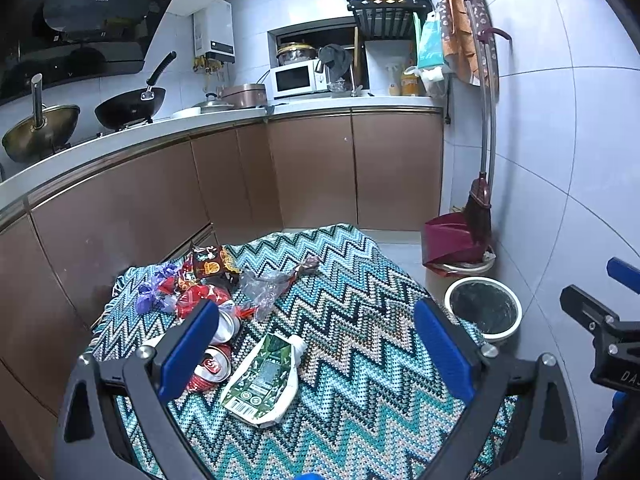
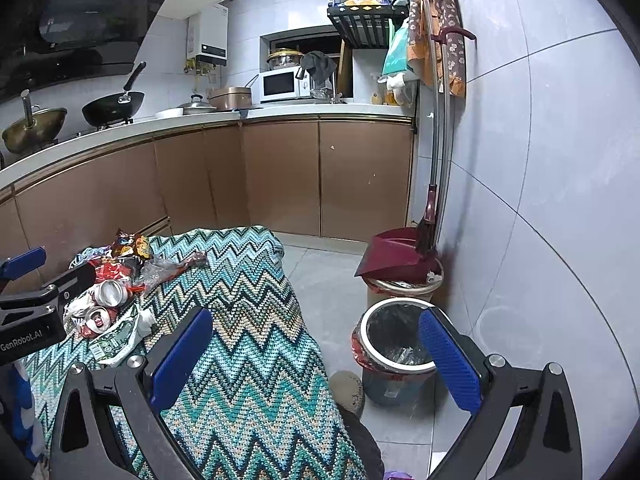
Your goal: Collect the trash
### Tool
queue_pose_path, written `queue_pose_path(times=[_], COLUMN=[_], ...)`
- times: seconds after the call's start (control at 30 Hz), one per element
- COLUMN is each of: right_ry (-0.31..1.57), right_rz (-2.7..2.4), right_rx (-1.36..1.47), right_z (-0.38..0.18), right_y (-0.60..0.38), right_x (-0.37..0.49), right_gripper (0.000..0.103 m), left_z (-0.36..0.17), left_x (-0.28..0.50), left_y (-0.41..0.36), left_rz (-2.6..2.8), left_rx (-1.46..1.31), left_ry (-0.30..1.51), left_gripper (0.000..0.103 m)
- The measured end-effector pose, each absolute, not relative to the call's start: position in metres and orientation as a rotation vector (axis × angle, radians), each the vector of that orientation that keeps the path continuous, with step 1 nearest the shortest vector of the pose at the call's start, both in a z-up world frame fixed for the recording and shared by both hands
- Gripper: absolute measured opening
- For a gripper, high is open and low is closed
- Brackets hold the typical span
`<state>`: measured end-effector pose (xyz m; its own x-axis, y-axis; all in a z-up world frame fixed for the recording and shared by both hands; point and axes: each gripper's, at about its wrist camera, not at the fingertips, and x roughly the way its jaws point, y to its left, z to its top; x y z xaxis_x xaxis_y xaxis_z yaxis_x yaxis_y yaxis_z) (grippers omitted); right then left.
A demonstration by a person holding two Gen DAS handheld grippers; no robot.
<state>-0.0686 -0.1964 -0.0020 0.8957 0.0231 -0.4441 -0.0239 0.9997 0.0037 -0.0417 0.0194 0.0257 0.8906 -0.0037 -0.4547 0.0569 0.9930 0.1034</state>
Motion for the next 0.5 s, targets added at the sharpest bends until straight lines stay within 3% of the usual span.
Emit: queue_pose_path(times=[0.5], right_ry=[0.44], right_rz=[0.055], right_rx=[0.015], right_z=[0.005], right_y=[-0.194], right_x=[-0.065], right_gripper=[0.103], left_z=[0.037], left_x=[-0.038], left_y=[0.018], left_rz=[0.005], left_rx=[0.139], left_ry=[0.428], left_gripper=[0.098])
